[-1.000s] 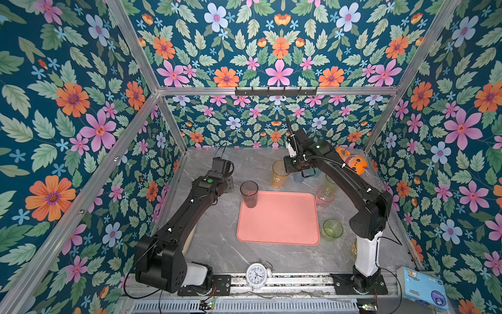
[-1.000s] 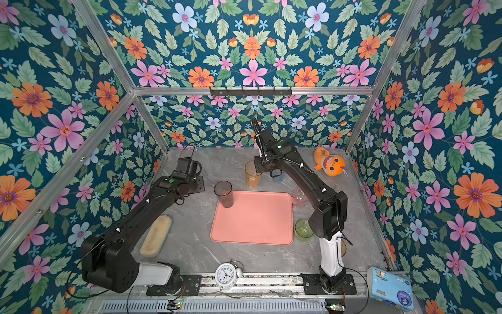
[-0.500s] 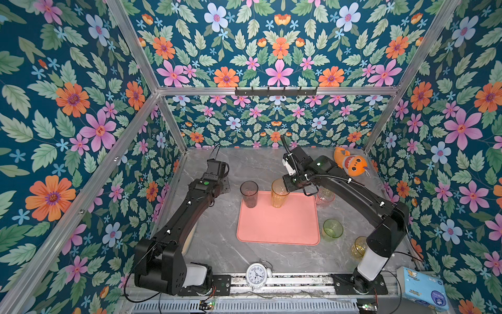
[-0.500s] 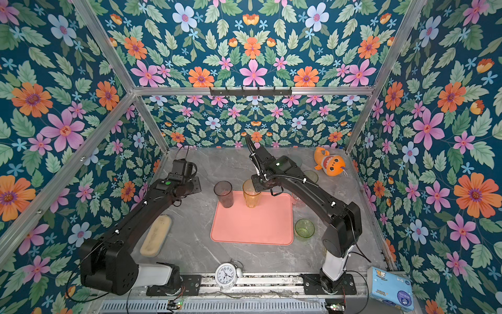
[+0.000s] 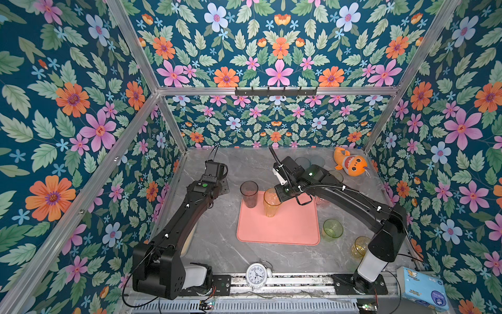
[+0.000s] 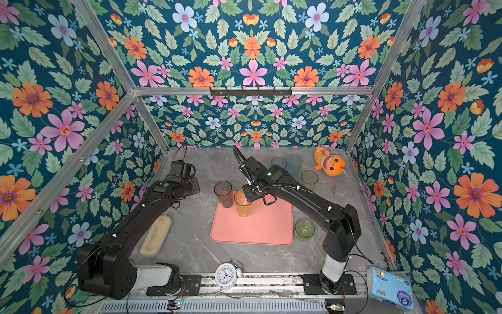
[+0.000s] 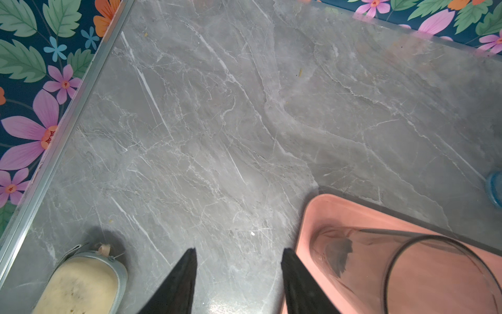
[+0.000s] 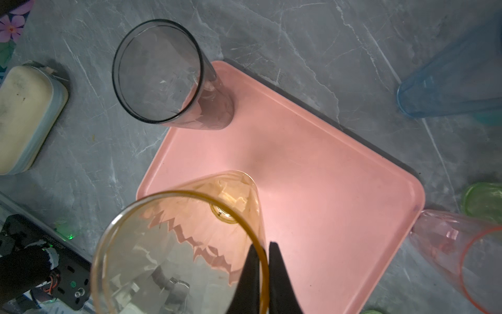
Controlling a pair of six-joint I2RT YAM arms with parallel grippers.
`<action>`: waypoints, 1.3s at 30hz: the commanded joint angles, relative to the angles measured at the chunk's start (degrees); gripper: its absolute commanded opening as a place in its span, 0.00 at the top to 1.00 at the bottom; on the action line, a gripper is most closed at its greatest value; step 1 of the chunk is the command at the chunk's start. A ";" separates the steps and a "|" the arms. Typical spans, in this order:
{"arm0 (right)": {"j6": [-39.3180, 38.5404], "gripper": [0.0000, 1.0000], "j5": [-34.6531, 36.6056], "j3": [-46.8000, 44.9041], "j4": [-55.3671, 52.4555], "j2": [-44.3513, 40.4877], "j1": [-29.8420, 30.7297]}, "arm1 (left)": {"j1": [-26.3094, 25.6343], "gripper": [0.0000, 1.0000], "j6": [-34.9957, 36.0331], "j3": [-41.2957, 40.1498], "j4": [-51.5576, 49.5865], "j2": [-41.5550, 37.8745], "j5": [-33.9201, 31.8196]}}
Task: Place the glasses into the tray
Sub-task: Place the glass on the tray.
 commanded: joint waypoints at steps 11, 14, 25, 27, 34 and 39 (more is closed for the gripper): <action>3.41 1.00 -0.35 3.48 2.81 4.36 4.33 | 0.33 0.46 0.06 -0.60 0.47 -0.71 -1.19; 4.09 1.00 -0.61 4.38 3.10 5.93 5.46 | 0.37 0.46 0.01 -0.87 0.61 -0.77 -1.06; 4.21 1.00 0.71 7.34 3.10 10.62 7.69 | 0.55 0.46 0.15 -2.01 0.78 -1.74 -1.12; 4.21 1.00 1.08 7.79 3.07 11.27 7.82 | 0.63 0.46 0.15 -2.18 0.86 -1.92 -1.01; 4.12 1.00 1.99 9.60 2.93 13.49 8.13 | 0.72 0.46 0.15 -2.71 1.13 -2.09 -0.69; 3.99 1.00 2.33 10.97 2.90 15.10 8.26 | 0.82 0.46 0.23 -2.96 1.05 -2.43 -0.79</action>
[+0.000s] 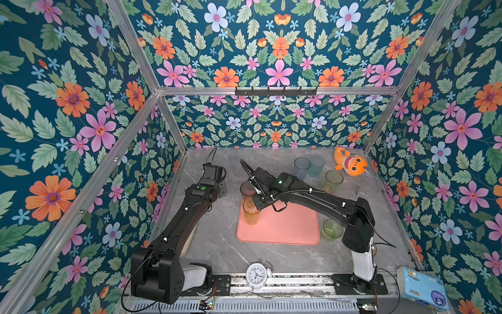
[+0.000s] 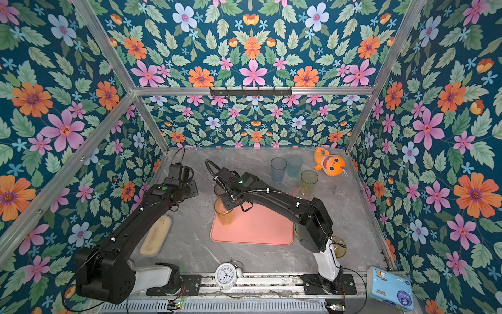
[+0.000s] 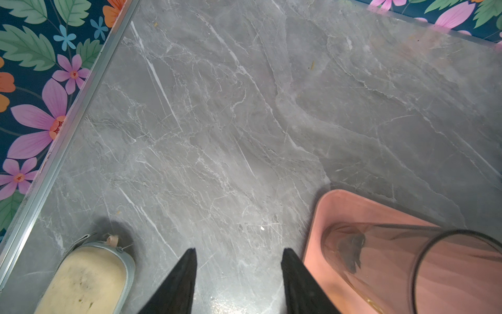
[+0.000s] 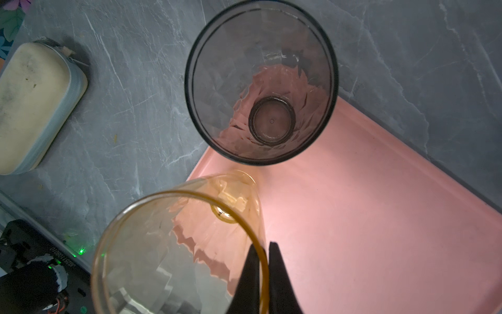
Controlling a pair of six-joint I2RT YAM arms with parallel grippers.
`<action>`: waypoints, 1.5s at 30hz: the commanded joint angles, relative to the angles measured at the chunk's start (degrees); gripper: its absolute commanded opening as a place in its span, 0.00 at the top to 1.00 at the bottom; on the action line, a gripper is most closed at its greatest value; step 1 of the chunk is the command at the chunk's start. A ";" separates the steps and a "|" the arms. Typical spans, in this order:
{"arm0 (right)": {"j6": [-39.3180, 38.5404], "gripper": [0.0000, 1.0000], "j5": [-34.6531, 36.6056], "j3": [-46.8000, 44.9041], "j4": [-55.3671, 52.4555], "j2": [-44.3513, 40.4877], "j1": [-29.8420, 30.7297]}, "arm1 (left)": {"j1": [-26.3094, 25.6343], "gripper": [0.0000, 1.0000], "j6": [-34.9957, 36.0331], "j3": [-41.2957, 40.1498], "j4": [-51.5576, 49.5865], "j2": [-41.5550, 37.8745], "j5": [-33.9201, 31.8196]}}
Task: Place the glasses into the tray
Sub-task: Place the glass on the tray.
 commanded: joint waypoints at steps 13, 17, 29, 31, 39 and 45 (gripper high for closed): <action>-0.85 1.00 1.20 6.19 -2.72 5.22 0.17 | 0.42 0.46 0.39 -0.97 1.08 -1.00 -0.41; -0.76 1.00 1.60 6.42 -3.20 5.55 0.30 | 0.53 0.46 0.48 -0.96 1.18 -0.92 -0.31; -0.71 1.00 1.59 7.91 -3.73 6.90 0.48 | 0.77 0.46 0.73 -0.97 1.14 -1.05 -0.14; -0.69 1.00 1.57 8.22 -3.73 7.08 0.46 | 0.77 0.46 0.71 -0.97 1.05 -1.09 -0.14; -0.78 1.00 1.43 9.12 -4.20 7.64 0.48 | 0.95 0.46 0.90 -0.97 1.14 -1.18 -0.14; -0.78 0.93 1.42 10.11 -5.39 8.20 0.46 | 1.11 0.46 0.89 -0.89 1.22 -0.75 0.12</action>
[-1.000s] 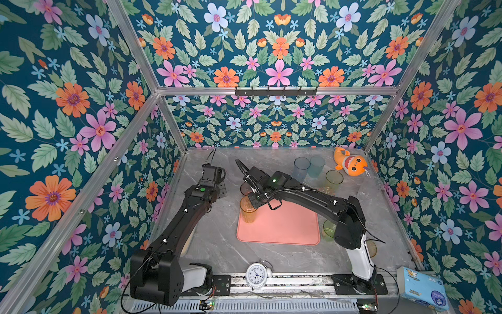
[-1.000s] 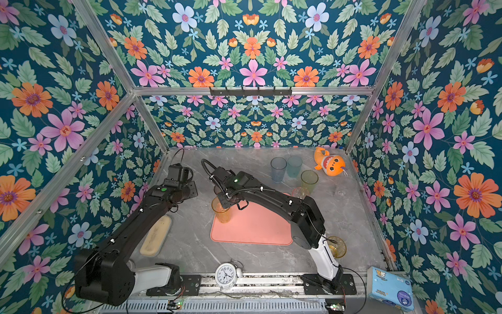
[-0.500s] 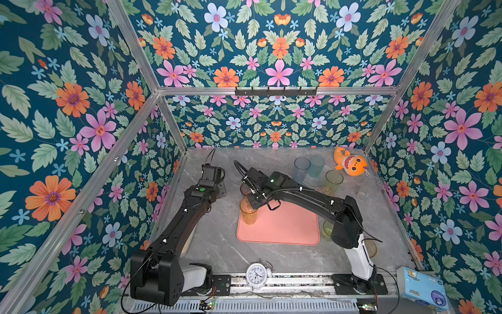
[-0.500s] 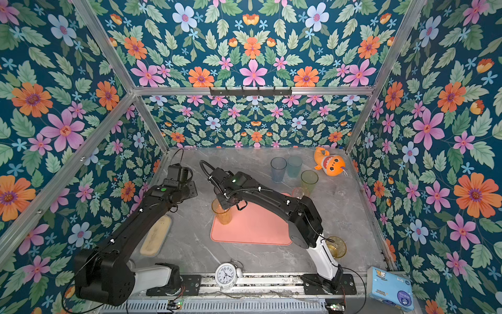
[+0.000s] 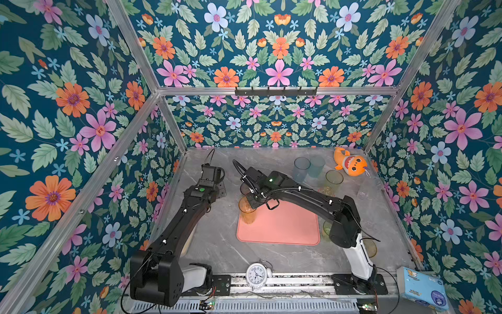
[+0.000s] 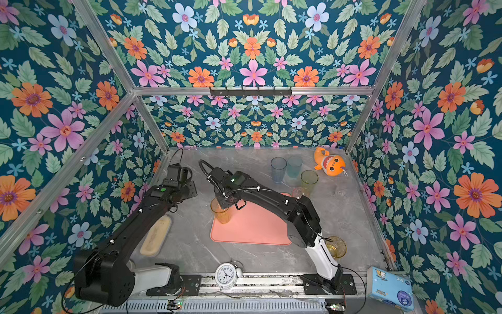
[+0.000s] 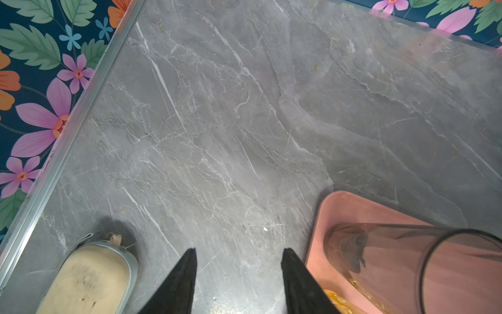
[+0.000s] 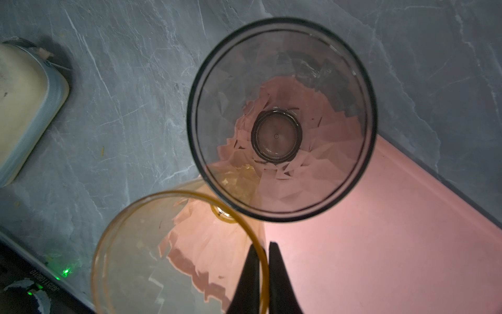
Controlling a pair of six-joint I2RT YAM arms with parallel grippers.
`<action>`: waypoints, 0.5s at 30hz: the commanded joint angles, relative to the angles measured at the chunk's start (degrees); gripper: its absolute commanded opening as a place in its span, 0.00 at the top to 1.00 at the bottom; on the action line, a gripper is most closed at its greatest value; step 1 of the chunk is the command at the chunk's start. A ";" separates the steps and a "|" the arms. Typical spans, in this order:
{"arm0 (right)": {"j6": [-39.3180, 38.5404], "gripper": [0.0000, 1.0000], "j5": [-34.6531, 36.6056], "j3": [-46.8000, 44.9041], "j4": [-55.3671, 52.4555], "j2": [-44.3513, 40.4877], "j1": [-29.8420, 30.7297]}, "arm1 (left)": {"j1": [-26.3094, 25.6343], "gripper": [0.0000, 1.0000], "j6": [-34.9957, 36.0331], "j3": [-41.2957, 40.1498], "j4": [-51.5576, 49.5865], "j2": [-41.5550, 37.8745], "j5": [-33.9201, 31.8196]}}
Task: Place the glasses into the tray
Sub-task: Place the glass on the tray.
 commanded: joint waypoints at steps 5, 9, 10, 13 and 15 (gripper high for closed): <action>-0.12 0.85 0.06 1.52 -2.21 0.67 0.06 | 0.34 0.46 0.65 0.19 0.81 0.26 0.39; -0.03 0.80 -0.28 1.74 -2.24 0.77 0.06 | 0.34 0.46 0.65 0.10 0.81 0.18 0.58; 0.05 0.80 -0.41 1.79 -2.31 0.80 0.06 | 0.42 0.46 0.63 0.01 0.81 0.18 0.51; 0.16 0.79 -0.51 2.25 -2.62 0.75 0.01 | 0.49 0.46 0.65 -0.25 0.81 -0.15 0.57; 0.25 0.79 -0.63 2.51 -2.99 0.50 0.06 | 0.52 0.46 0.66 -0.34 0.88 -0.17 0.68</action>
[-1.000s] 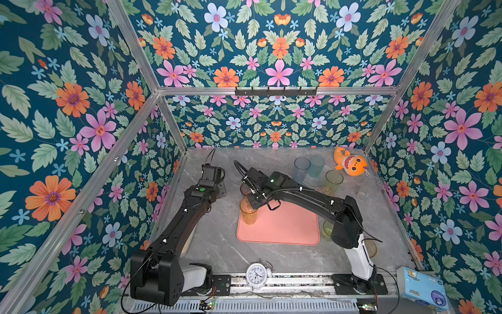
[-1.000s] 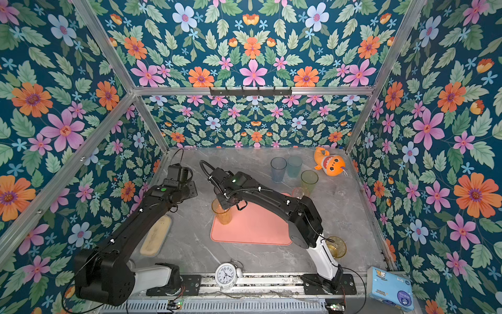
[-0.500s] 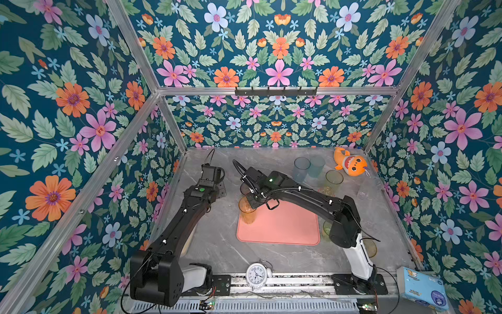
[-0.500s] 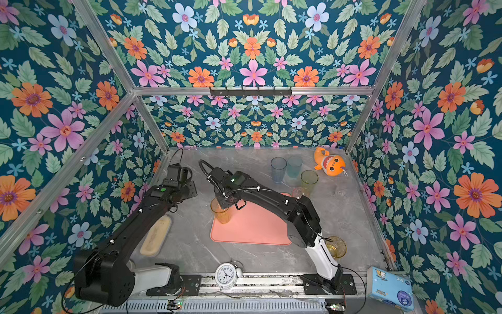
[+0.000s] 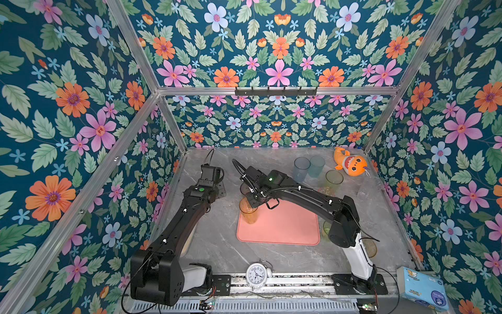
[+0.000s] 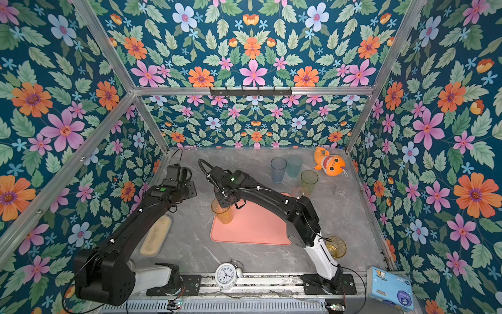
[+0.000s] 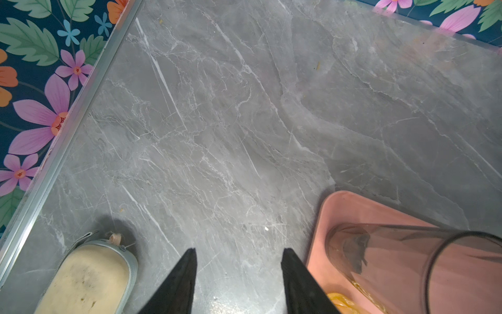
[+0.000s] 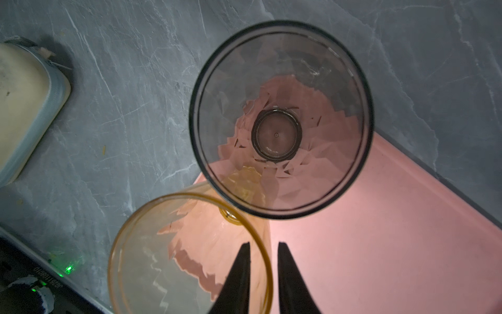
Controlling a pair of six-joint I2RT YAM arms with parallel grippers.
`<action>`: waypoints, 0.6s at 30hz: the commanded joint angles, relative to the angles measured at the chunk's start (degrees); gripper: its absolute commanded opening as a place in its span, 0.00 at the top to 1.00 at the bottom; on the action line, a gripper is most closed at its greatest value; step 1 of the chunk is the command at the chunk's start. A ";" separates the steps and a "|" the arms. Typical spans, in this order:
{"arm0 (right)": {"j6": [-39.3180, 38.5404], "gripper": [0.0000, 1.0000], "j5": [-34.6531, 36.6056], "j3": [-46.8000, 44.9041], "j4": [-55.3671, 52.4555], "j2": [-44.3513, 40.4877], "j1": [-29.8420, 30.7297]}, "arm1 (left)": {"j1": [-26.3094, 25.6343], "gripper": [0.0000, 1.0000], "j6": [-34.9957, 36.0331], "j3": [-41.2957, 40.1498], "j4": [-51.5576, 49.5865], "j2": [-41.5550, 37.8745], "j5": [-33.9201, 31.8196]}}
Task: Place the glasses into the tray
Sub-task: Place the glass on the tray.
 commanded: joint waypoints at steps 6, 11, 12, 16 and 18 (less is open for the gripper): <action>-0.11 0.60 -0.40 1.54 -2.13 -2.00 0.06 | 0.21 0.46 0.60 -0.10 0.83 -0.39 0.15; -0.58 0.52 0.66 3.31 -4.16 -3.25 0.06 | 0.30 0.46 0.57 -0.15 0.82 -0.66 0.30; -0.66 0.50 0.76 3.62 -4.56 -3.52 0.06 | 0.29 0.46 0.57 -0.18 0.83 -0.66 0.35; -0.89 0.49 0.87 3.67 -4.84 -5.36 0.04 | 0.29 0.46 0.39 -0.28 0.76 -0.80 0.45; -1.10 0.48 1.43 3.67 -4.84 -6.30 0.06 | 0.29 0.46 0.39 -0.28 0.74 -0.90 0.42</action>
